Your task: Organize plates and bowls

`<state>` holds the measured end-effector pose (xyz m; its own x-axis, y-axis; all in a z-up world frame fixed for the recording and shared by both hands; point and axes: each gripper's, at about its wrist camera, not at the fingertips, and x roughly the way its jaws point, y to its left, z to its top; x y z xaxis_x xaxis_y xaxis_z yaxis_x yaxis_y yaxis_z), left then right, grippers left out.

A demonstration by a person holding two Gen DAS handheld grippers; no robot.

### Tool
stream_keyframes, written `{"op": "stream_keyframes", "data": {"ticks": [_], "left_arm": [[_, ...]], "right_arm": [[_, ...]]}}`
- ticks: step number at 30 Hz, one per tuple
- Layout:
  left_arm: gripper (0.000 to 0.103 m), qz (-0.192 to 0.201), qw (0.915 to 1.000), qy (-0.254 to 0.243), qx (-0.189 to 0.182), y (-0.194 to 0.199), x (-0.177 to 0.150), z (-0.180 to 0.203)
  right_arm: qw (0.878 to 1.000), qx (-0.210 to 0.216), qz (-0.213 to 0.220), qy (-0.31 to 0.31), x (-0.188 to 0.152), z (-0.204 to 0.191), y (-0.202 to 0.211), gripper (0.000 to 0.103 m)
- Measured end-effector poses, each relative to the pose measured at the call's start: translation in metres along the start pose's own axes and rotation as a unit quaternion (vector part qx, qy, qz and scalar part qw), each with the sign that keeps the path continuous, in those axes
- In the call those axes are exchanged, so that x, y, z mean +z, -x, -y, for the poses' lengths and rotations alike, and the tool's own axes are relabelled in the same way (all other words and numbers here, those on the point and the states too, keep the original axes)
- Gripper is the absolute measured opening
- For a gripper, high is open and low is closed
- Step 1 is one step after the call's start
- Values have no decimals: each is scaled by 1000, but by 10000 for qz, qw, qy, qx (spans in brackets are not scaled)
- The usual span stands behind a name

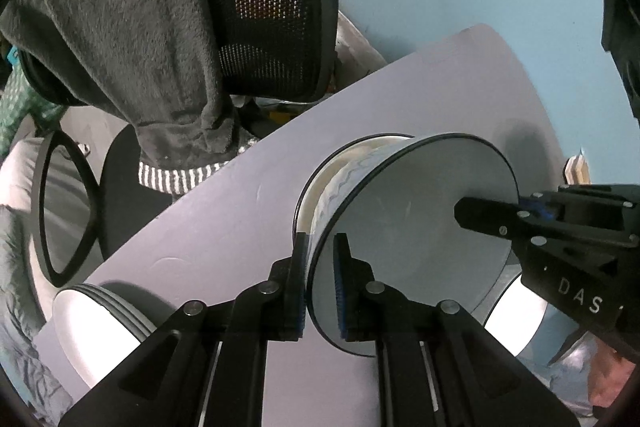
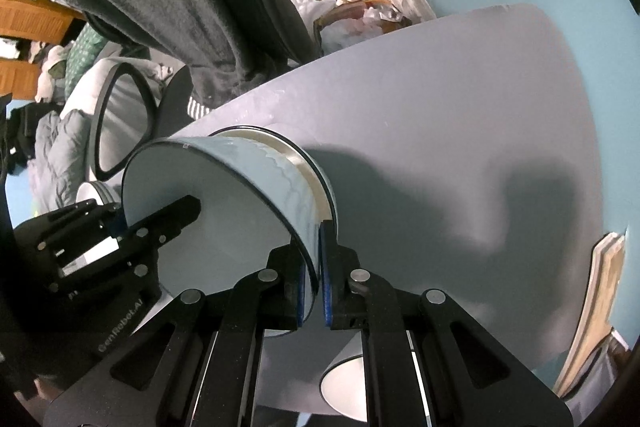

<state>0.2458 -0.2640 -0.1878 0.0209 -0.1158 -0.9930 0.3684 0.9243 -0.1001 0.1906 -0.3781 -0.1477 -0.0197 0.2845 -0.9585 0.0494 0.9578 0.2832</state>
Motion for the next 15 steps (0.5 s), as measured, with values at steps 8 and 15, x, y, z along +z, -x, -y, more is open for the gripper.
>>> {"op": "stream_keyframes", "data": {"ticks": [8,15], "left_arm": [[25,99,9994,-135,294,5,2,-4],[25,267,9986,-187,428,20,-4,-4]], "right_arm": [[9998,-60,151,-63,0,0,10,14],[9990,-248,365,70,-8,-7,24,14]]}}
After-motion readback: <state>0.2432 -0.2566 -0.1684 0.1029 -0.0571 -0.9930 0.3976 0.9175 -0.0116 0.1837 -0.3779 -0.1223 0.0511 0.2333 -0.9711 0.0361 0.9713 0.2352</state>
